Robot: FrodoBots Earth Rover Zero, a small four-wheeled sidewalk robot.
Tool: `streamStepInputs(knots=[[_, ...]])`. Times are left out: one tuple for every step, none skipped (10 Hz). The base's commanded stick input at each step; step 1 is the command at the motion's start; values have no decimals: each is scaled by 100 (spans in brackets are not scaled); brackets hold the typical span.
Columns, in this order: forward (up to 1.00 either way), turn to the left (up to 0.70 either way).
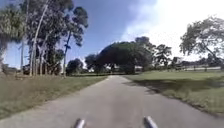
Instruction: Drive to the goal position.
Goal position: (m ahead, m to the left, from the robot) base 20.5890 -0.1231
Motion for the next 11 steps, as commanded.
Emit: streamStepInputs(knots=[[85,0],[85,0],[85,0],[85,0],[85,0],[85,0],[85,0],[85,0],[85,19],[85,34],[85,34]])
